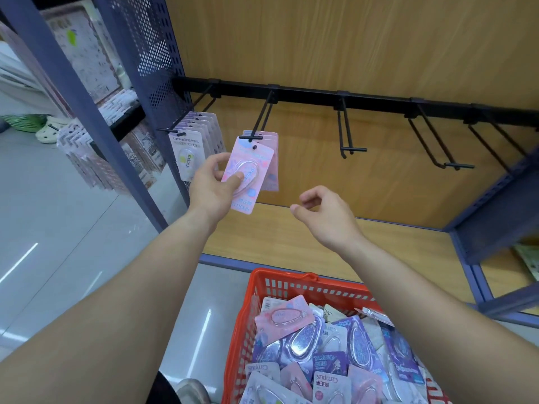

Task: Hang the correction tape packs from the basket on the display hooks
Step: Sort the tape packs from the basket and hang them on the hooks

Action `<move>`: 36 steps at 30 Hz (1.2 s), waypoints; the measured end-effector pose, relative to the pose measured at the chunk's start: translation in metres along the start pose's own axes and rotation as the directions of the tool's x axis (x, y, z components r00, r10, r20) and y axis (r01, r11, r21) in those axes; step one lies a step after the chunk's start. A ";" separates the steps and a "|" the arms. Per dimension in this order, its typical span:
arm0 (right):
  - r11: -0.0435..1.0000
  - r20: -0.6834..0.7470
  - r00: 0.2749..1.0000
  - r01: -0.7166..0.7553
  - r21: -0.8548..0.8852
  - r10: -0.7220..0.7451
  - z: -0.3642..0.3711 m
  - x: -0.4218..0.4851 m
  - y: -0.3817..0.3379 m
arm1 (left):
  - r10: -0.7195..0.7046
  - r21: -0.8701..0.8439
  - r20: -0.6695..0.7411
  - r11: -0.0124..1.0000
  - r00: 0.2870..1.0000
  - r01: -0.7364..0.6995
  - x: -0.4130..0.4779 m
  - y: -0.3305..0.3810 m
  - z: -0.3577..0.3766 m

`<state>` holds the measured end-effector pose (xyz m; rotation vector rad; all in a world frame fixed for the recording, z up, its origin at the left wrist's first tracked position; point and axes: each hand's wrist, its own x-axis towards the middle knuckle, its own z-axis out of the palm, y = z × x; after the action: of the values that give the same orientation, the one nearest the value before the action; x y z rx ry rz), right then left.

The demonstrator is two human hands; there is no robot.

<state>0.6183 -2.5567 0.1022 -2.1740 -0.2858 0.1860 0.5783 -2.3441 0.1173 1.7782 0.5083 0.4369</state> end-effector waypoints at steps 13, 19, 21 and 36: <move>0.992 0.040 0.994 -0.103 -0.067 0.105 -0.010 -0.033 0.049 | -0.006 0.436 0.021 0.900 1.000 -0.004 -0.001 -0.003 0.017; 0.965 0.067 0.968 -0.232 -0.124 0.242 -0.030 -0.080 0.123 | -0.125 0.655 0.348 0.741 0.929 -0.146 -0.073 -0.041 0.004; 0.950 0.097 0.949 -0.287 -0.122 0.300 -0.032 -0.094 0.151 | -0.190 0.707 0.444 0.675 0.875 -0.212 -0.101 -0.058 0.004; 0.915 0.350 0.845 -0.375 -0.148 0.404 0.017 -0.169 0.249 | -0.459 0.757 0.434 0.653 0.776 -0.037 -0.164 -0.187 0.101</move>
<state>0.4856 -2.7292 -0.1057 -2.2406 -0.0550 0.8418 0.4739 -2.4727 -0.0940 2.4423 0.4632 -0.6302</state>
